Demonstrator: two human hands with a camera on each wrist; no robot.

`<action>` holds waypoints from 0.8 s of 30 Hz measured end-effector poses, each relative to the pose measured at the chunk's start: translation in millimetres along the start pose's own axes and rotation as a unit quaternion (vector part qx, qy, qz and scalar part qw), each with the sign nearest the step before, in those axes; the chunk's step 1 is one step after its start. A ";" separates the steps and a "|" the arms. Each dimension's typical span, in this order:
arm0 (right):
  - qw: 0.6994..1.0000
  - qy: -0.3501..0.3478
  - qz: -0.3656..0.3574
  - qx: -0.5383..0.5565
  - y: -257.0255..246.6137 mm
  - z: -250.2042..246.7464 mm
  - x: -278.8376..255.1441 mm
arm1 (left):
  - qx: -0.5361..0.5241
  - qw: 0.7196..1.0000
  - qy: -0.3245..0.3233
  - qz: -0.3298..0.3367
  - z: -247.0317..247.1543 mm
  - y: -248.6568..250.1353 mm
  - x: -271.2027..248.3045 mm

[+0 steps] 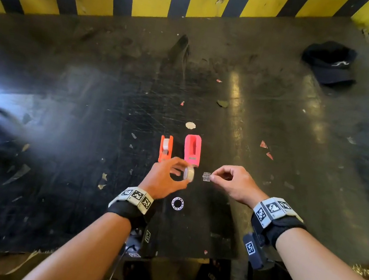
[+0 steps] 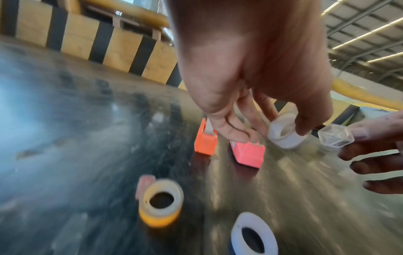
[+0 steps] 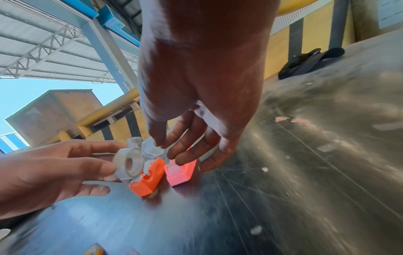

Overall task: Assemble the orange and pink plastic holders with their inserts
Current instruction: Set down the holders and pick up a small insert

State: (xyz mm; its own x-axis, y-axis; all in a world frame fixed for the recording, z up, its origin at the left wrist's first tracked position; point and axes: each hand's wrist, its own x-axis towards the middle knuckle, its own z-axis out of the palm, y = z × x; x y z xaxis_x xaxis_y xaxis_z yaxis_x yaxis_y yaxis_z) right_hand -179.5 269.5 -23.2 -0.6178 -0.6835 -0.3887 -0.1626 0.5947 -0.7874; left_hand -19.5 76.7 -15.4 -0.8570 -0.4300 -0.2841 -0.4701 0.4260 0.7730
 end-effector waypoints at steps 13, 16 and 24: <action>0.995 -0.013 -0.067 0.073 -57.5 8.0 13.9 | -0.163 0.985 -0.035 0.033 -40.0 21.9 -1.3; 0.993 -0.012 -0.061 0.105 -59.6 10.3 13.6 | -0.166 0.985 -0.031 0.040 -43.8 22.1 -2.6; 0.973 -0.018 -0.020 0.228 -66.3 16.7 10.5 | -0.176 0.983 -0.010 0.053 -49.9 25.8 -2.4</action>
State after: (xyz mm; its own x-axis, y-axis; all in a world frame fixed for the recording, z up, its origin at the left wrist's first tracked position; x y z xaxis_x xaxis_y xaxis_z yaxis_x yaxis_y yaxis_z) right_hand -162.3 215.8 17.0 -0.5891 -0.7212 -0.3643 0.1781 0.3239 -0.9292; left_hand -19.0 49.0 33.5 -0.9028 -0.3807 -0.2003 -0.2788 0.1633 0.9464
